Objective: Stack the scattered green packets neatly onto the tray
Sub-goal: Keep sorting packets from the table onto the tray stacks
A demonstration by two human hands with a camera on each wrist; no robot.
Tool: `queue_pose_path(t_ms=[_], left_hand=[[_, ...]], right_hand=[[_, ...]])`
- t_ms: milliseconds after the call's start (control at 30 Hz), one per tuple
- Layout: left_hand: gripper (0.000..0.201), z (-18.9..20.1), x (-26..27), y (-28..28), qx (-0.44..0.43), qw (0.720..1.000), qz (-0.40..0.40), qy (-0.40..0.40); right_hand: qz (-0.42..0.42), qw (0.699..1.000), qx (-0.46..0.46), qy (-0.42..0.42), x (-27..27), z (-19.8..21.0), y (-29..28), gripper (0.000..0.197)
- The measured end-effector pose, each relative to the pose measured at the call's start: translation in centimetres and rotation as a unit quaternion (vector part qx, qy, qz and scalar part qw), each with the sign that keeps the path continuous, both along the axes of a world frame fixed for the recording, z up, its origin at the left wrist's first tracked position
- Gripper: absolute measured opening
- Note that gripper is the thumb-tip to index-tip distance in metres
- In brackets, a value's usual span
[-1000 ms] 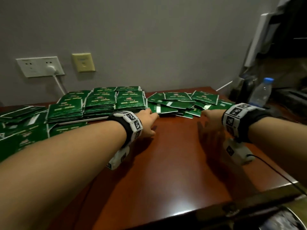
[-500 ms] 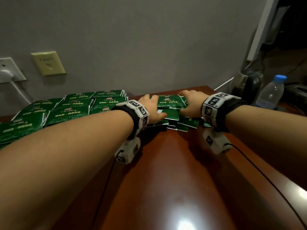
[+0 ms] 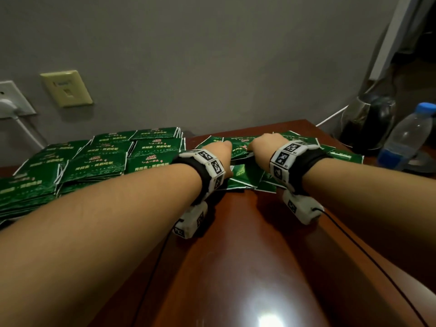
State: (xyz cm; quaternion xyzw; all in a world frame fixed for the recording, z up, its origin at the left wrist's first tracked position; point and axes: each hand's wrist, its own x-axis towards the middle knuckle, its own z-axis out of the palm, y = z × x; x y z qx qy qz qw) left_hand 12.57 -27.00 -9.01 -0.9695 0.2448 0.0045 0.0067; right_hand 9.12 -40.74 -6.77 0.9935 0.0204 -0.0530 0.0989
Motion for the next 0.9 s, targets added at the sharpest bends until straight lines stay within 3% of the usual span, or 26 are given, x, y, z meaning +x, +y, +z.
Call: queue_pose_path(t_ms=[133, 367, 533, 733, 900], left_hand=[[0.033, 0.5, -2.0, 0.6, -0.014, 1.000, -0.009, -0.006], [0.059, 2.3, -7.7, 3.9, -0.082, 0.996, -0.009, 0.016], [0.035, 5.1, -13.0, 7.6, -0.134, 0.991, -0.028, -0.004], [0.020, 6.2, -19.9, 15.2, -0.033, 0.993, 0.023, -0.110], [0.021, 4.7, -25.9, 22.2, 0.083, 0.984, -0.004, -0.155]], right_hand=[[0.007, 1.000, 0.023, -0.003, -2.6, 0.7, 0.8, 0.033], [0.033, 0.994, 0.091, -0.043, -9.1, 2.6, 3.0, 0.035], [0.054, 0.983, 0.137, -0.106, -14.2, 3.3, 5.1, 0.040], [0.103, 0.971, 0.198, -0.085, -18.8, 2.2, 10.5, 0.069], [0.176, 0.973, 0.146, -0.035, -21.7, 1.2, 16.1, 0.066]])
